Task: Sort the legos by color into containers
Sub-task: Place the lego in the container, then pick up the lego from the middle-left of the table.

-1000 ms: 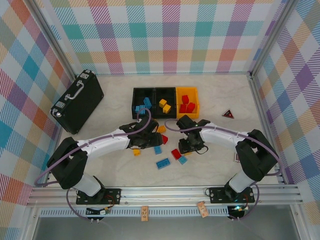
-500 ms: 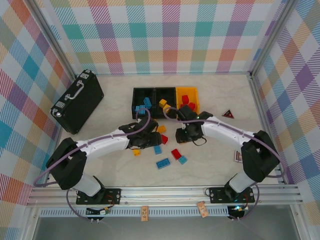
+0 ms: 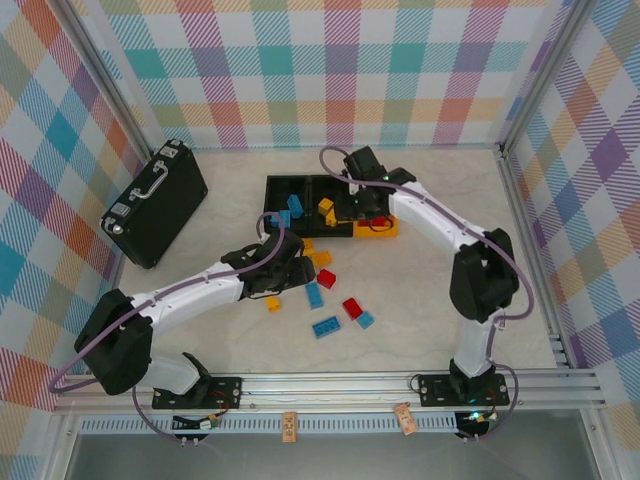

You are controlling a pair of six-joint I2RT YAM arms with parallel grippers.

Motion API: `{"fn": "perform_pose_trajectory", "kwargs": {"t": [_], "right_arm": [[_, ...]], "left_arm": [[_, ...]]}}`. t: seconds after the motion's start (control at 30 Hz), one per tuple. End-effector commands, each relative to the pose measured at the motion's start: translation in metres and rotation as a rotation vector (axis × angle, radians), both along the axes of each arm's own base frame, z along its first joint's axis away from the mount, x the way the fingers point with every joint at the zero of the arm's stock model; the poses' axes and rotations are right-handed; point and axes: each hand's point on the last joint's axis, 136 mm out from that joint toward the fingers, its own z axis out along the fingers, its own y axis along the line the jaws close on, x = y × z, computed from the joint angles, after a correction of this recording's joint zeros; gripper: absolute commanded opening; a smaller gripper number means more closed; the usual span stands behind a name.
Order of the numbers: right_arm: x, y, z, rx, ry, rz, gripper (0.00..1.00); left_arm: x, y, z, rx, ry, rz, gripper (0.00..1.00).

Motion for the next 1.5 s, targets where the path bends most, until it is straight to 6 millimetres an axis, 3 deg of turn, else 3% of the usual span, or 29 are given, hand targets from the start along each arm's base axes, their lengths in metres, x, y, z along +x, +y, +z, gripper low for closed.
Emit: {"fn": "perform_pose_trajectory", "kwargs": {"t": [0.0, 0.2, 0.43, 0.77, 0.93, 1.17, 1.47], "right_arm": [[0.021, 0.005, 0.006, -0.018, -0.013, 0.007, 0.37], [0.058, 0.016, -0.004, -0.035, -0.022, 0.001, 0.37], [0.086, 0.016, -0.023, -0.105, -0.020, -0.030, 0.37], [0.095, 0.009, -0.041, -0.184, -0.014, -0.050, 0.41], [0.095, 0.010, -0.043, -0.189, -0.014, -0.050, 0.52], [0.096, 0.021, -0.025, -0.161, -0.052, -0.031, 0.56], [0.071, 0.036, 0.031, -0.044, -0.113, 0.020, 0.55]], "left_arm": [[0.001, 0.009, 0.005, -0.002, -0.021, 0.039, 0.57], [0.003, 0.009, 0.010, -0.029, -0.052, 0.044, 0.57], [0.010, 0.011, 0.016, -0.044, -0.080, 0.046, 0.58], [0.008, 0.013, 0.007, -0.035, -0.052, 0.047, 0.58], [0.008, 0.014, 0.007, -0.036, -0.050, 0.049, 0.58], [0.009, 0.015, 0.011, -0.029, -0.053, 0.053, 0.58], [0.006, 0.024, 0.022, -0.017, -0.068, 0.070, 0.58]]}}
